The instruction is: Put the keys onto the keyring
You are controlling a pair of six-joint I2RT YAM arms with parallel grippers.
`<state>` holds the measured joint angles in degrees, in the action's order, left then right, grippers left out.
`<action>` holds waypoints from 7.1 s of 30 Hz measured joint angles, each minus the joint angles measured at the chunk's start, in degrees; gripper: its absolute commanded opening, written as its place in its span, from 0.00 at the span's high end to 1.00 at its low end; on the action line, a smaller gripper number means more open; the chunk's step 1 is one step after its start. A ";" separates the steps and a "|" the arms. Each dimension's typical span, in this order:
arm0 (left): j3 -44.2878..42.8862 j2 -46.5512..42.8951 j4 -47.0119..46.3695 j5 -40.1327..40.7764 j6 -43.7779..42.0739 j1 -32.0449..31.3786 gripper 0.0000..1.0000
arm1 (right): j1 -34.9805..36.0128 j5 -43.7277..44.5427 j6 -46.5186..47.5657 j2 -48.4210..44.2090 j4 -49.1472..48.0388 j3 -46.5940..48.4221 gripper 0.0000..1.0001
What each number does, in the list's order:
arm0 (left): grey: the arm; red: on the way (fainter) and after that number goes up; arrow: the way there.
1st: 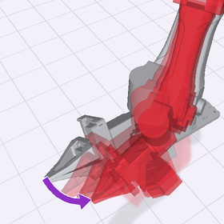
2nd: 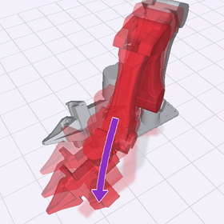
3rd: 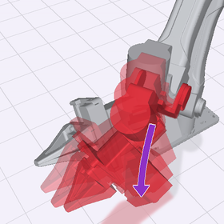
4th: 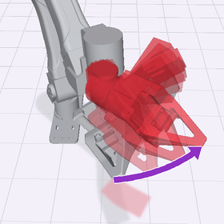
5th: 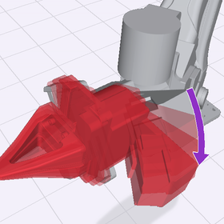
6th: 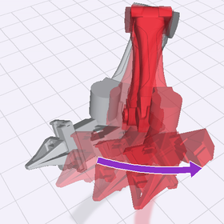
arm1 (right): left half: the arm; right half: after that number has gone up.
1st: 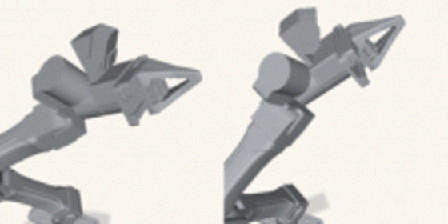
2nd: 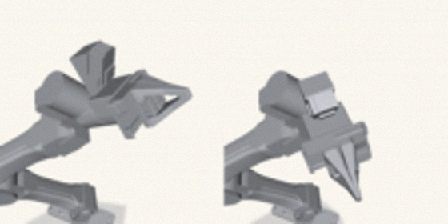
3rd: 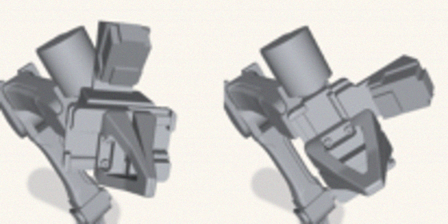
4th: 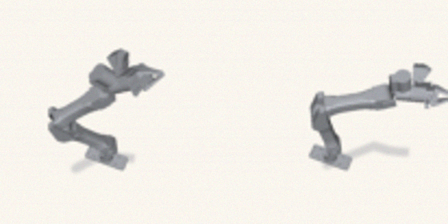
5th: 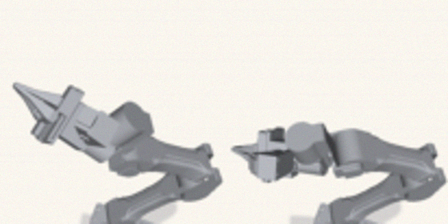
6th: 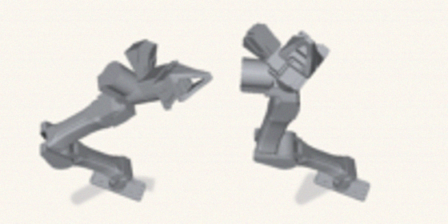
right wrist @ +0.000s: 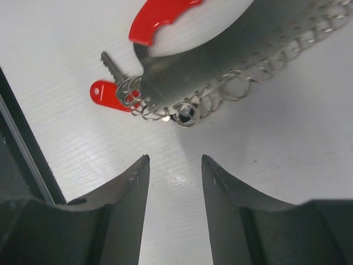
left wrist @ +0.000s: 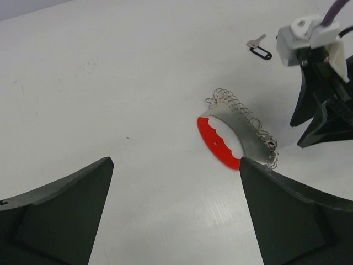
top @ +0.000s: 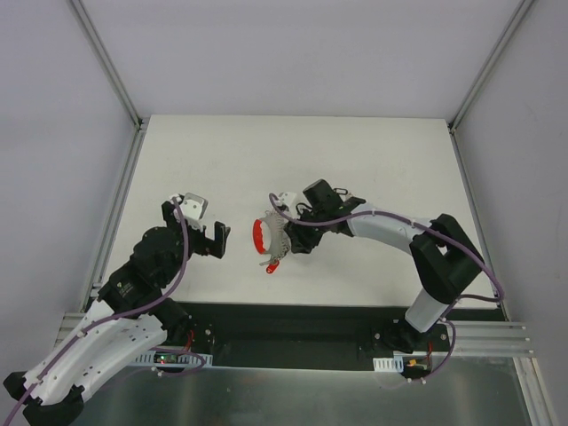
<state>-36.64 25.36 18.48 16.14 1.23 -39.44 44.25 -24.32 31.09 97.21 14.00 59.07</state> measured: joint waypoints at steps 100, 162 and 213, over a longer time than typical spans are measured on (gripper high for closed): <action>0.00 2.67 2.01 -10.10 -2.05 8.81 0.01 | 0.09 13.46 -4.52 10.23 0.81 11.54 0.77; 0.00 2.75 2.01 -12.24 -2.05 9.57 0.01 | -3.21 1.97 -7.98 13.62 -2.99 11.39 0.99; -0.96 23.82 -43.87 -43.04 6.78 9.57 0.51 | 1.01 5.22 -15.61 -35.50 -40.48 -17.57 0.99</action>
<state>-37.60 49.19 -25.39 -26.89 8.01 -29.87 45.25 -19.09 15.49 61.71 -26.48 41.50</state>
